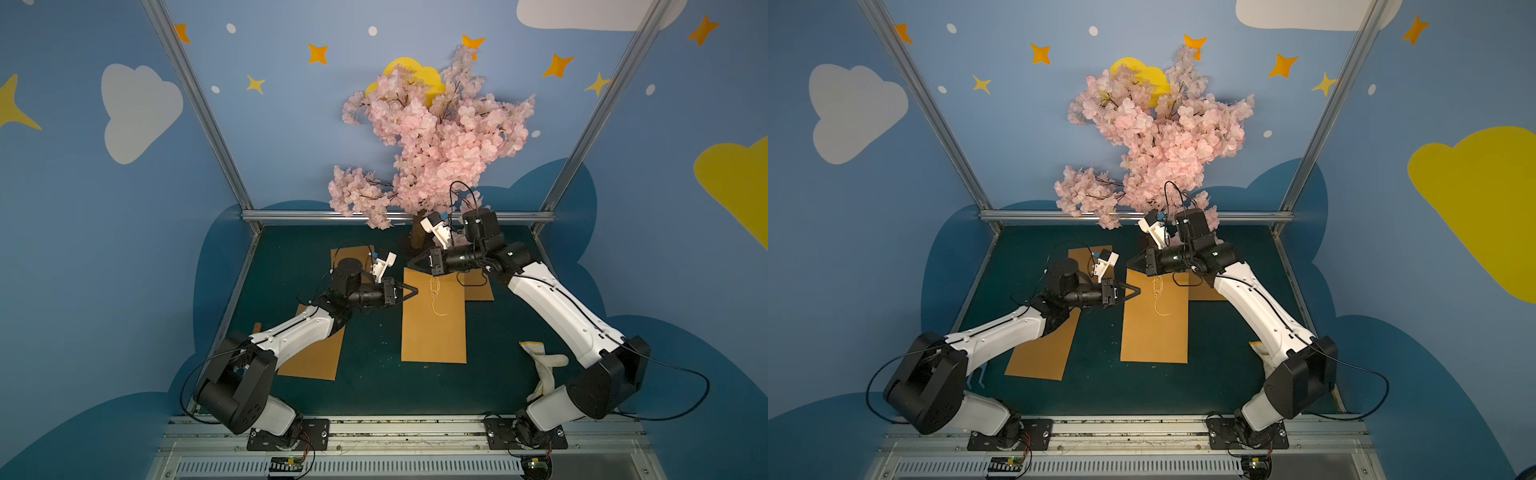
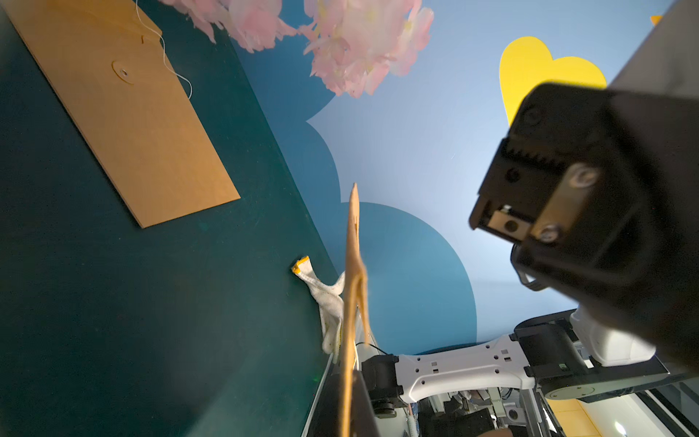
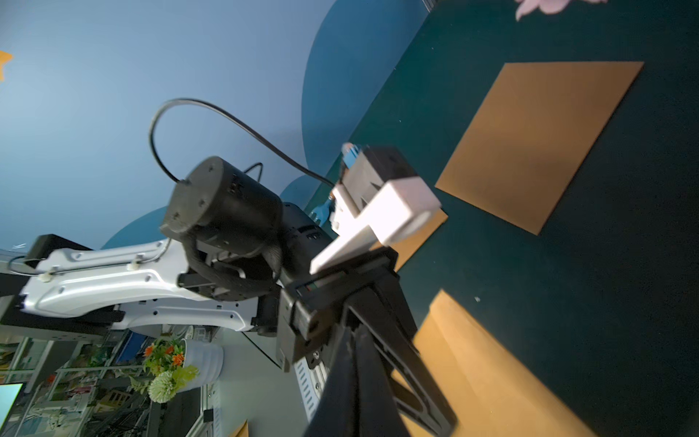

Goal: Open the file bag

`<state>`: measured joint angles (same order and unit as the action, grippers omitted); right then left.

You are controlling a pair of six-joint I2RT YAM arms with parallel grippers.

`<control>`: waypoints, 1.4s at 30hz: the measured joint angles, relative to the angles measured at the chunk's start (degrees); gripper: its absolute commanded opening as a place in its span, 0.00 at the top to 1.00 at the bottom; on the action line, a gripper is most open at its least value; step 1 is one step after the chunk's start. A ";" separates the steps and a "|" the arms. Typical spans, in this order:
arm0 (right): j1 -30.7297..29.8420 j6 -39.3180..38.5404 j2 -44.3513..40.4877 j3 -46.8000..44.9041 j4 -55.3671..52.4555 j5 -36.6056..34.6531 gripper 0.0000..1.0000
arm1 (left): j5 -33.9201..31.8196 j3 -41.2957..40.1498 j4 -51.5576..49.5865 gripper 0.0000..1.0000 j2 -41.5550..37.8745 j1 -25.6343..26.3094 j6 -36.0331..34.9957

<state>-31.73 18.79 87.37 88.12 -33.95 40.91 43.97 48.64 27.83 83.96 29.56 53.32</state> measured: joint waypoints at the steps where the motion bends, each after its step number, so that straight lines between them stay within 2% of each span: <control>1: 0.00 -1.25 -0.72 -0.17 -2.21 -1.31 0.85 | -0.22 0.02 -0.28 0.98 -0.46 -0.26 -0.02; 11: -1.14 -7.58 -10.60 -5.49 -13.86 -11.67 0.75 | -2.49 0.00 -0.83 0.98 -4.15 -2.58 0.07; 20: -5.60 -9.20 -7.37 -5.29 -16.72 -19.26 0.72 | -2.86 0.02 -0.26 0.97 -4.15 -2.58 2.10; 32: -9.35 -9.86 -1.66 0.09 -18.82 -27.91 0.72 | -3.32 0.02 0.07 0.97 -4.15 -2.69 2.64; 33: -9.51 -9.86 -1.29 0.39 -18.84 -28.22 0.73 | -3.39 0.02 0.07 0.98 -4.15 -2.69 2.64; 42: -10.36 -9.14 1.77 2.38 -19.52 -31.17 0.99 | -3.89 0.00 -0.46 0.98 -4.15 -3.08 2.60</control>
<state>-42.09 9.65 89.14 90.50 -53.47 9.74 40.07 48.64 27.38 79.81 26.48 55.92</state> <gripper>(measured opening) 0.044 0.048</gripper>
